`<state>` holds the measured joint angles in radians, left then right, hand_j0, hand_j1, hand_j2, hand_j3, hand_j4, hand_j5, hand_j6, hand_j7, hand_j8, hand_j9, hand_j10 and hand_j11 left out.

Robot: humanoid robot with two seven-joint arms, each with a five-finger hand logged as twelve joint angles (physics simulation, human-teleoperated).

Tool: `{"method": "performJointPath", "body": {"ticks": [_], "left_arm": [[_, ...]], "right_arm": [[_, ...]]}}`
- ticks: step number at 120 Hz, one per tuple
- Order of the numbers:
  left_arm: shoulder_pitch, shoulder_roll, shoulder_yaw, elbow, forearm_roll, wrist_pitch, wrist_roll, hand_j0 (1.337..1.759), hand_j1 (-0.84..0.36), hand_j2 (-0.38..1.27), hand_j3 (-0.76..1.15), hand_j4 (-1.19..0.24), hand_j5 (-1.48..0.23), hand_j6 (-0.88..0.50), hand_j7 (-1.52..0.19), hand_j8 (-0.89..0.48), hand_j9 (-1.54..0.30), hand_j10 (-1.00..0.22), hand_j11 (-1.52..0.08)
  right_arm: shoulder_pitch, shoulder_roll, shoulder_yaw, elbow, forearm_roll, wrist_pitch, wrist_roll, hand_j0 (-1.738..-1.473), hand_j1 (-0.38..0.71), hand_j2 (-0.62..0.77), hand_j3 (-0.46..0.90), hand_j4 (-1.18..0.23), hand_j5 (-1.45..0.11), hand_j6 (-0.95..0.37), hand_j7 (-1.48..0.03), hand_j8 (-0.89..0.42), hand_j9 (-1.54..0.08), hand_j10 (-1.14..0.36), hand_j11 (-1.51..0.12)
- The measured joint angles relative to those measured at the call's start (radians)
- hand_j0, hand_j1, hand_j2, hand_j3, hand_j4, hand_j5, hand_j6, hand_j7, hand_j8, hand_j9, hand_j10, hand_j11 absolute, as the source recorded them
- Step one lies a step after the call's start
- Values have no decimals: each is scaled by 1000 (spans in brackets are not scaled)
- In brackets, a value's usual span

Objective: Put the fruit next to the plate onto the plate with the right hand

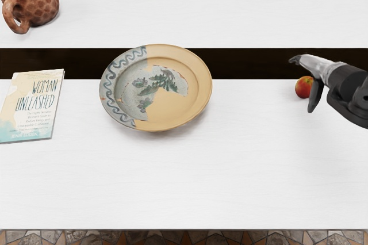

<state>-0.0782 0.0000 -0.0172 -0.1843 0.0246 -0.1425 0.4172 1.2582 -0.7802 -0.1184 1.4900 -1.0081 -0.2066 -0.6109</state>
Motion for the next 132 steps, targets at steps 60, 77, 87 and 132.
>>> {"method": "performJointPath", "body": {"ticks": [60, 77, 87, 132], "left_arm": [[-3, 0, 2, -2, 0, 0, 0, 1658, 339, 2, 0, -9, -11, -8, -11, -8, -11, -8, -11], [-9, 0, 3, -3, 0, 0, 0, 1658, 339, 2, 0, -9, -11, -8, -11, -8, -11, -8, -11], [-9, 0, 3, -3, 0, 0, 0, 1658, 339, 2, 0, -9, -11, -9, -11, -9, -11, -9, -11], [-9, 0, 3, -3, 0, 0, 0, 1658, 339, 2, 0, -8, -11, -8, -11, -8, -11, -8, -11]], "right_arm": [[-74, 49, -12, -100, -45, -159, 0, -1658, -66, -44, 0, -243, -310, -245, -309, -244, -310, -242, -310], [-94, 108, -15, -202, -53, -169, 0, -1658, -50, -46, 0, -257, -328, -259, -327, -257, -328, -256, -328], [-99, 121, -15, -232, -54, -170, 0, -1658, -45, -47, 0, -260, -333, -262, -332, -261, -333, -259, -332], [-122, 192, -15, -347, -56, -172, 0, -1658, -39, -48, 0, -264, -339, -266, -338, -265, -339, -264, -339]]}}
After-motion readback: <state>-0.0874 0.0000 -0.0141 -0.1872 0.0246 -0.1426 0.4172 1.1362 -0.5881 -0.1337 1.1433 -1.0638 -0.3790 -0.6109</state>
